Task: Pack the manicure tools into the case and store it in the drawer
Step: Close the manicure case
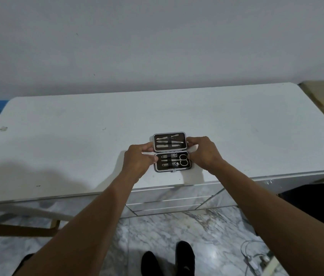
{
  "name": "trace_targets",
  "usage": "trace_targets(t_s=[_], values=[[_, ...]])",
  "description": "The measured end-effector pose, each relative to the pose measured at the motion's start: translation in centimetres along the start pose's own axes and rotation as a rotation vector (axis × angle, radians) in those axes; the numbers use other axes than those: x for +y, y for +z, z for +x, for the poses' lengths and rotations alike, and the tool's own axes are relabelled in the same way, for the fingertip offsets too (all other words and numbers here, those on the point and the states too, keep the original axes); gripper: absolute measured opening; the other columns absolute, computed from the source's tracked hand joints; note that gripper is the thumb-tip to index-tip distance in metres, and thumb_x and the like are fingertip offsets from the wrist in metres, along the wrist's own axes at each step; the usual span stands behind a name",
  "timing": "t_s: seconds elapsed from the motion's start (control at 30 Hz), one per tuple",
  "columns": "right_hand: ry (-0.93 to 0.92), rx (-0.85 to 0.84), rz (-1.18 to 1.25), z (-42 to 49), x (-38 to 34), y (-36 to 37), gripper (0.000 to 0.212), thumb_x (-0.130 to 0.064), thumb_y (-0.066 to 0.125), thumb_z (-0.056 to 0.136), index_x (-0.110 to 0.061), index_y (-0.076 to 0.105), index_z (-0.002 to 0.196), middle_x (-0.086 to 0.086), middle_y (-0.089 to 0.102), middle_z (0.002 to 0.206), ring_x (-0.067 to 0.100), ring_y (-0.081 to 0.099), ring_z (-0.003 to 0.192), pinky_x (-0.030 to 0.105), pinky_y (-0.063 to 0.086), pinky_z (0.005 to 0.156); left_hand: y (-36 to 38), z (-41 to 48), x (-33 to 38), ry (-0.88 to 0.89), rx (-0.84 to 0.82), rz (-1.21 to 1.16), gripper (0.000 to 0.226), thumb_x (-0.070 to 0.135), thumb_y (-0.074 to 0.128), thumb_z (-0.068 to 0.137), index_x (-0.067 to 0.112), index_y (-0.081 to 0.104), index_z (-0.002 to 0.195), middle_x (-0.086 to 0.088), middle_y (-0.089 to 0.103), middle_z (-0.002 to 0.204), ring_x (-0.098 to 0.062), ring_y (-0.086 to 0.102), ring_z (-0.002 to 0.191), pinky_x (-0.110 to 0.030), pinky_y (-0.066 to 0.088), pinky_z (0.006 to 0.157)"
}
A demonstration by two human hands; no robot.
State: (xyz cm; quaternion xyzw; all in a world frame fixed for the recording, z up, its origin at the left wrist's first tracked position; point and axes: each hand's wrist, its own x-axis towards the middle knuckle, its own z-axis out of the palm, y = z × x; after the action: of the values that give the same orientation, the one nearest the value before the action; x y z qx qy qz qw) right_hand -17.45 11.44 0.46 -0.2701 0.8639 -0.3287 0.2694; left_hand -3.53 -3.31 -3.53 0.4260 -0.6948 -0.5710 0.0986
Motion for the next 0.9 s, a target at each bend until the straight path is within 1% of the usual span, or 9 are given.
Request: trace_targets(t_s=[0.2,0.33,0.47,0.57,0.67,0.7,0.77,0.83,0.9], values=[[0.001,0.026,0.094,-0.5,0.2,0.2,0.041,0.005,0.057,0.076,-0.018,0.073,0.105,-0.003,0.071,0.095,0.020,0.060,0.085,0.023,0.047,0.066,0.2,-0.4,0.0,0.004,0.040,-0.025,0.054,-0.002,0.078,0.072,0.021,0.068,0.120,0.009,0.072,0.103,-0.016,0.072,0.089,-0.040,0.053,0.096],[0.021,0.017,0.178,-0.7,0.3,0.3,0.039,-0.003,0.062,0.078,-0.023,0.071,0.110,-0.003,0.072,0.103,0.021,0.064,0.096,0.029,0.050,0.084,0.4,-0.7,0.1,0.014,0.061,-0.009,0.052,-0.004,0.077,0.072,0.018,0.067,0.117,0.003,0.071,0.103,-0.016,0.071,0.083,-0.040,0.055,0.091],[0.091,-0.014,0.184,-0.4,0.7,0.4,0.068,-0.003,0.062,0.079,-0.018,0.044,0.143,-0.005,0.066,0.120,0.018,0.057,0.116,0.031,0.043,0.102,0.5,-1.0,0.4,0.024,0.063,0.031,0.061,-0.003,0.075,0.075,0.019,0.060,0.130,0.005,0.069,0.106,-0.017,0.067,0.093,-0.029,0.050,0.092],[0.078,-0.044,0.199,-0.6,0.6,0.3,0.063,-0.001,0.060,0.077,-0.026,0.055,0.135,-0.010,0.065,0.110,0.021,0.060,0.113,0.034,0.046,0.101,0.6,-1.2,0.7,0.040,0.048,0.096,0.063,0.000,0.072,0.078,0.018,0.055,0.136,0.015,0.063,0.105,-0.010,0.058,0.100,-0.017,0.041,0.085],[0.054,-0.053,0.219,-0.8,0.6,0.2,0.060,-0.010,0.061,0.068,-0.037,0.062,0.122,-0.006,0.068,0.107,0.025,0.065,0.104,0.043,0.052,0.098,0.6,-1.6,0.6,0.056,0.048,0.108,0.064,0.001,0.068,0.081,0.026,0.053,0.138,0.007,0.066,0.106,-0.010,0.062,0.092,-0.002,0.040,0.066],[0.057,-0.048,0.246,-0.8,0.7,0.2,0.059,-0.014,0.062,0.066,-0.038,0.063,0.120,-0.005,0.069,0.107,0.025,0.067,0.102,0.046,0.052,0.097,0.7,-1.8,0.6,0.067,0.061,0.109,0.062,0.002,0.067,0.082,0.026,0.054,0.137,0.006,0.067,0.107,-0.010,0.064,0.091,0.000,0.040,0.065],[0.059,-0.044,0.319,-0.8,1.1,0.2,0.051,-0.027,0.066,0.064,-0.037,0.065,0.114,-0.003,0.071,0.106,0.024,0.070,0.098,0.050,0.052,0.097,0.8,-2.1,0.5,0.090,0.088,0.101,0.054,0.007,0.066,0.084,0.027,0.059,0.134,0.007,0.070,0.105,-0.012,0.066,0.096,-0.004,0.043,0.076],[0.056,-0.025,0.390,-0.9,1.2,0.2,0.041,-0.042,0.068,0.067,-0.034,0.068,0.108,-0.004,0.075,0.100,0.022,0.072,0.095,0.052,0.053,0.095,1.0,-2.3,0.3,0.102,0.103,0.048,0.039,0.022,0.066,0.086,0.031,0.066,0.124,0.007,0.073,0.105,-0.014,0.068,0.099,-0.024,0.050,0.093],[0.082,0.013,0.462,-1.1,1.1,0.3,0.040,-0.053,0.068,0.070,-0.027,0.070,0.100,-0.001,0.077,0.096,0.025,0.074,0.091,0.051,0.055,0.093,1.1,-2.7,0.3,0.073,0.114,-0.065,0.027,0.047,0.065,0.080,0.042,0.071,0.106,0.002,0.075,0.102,-0.017,0.071,0.094,-0.040,0.053,0.095]])
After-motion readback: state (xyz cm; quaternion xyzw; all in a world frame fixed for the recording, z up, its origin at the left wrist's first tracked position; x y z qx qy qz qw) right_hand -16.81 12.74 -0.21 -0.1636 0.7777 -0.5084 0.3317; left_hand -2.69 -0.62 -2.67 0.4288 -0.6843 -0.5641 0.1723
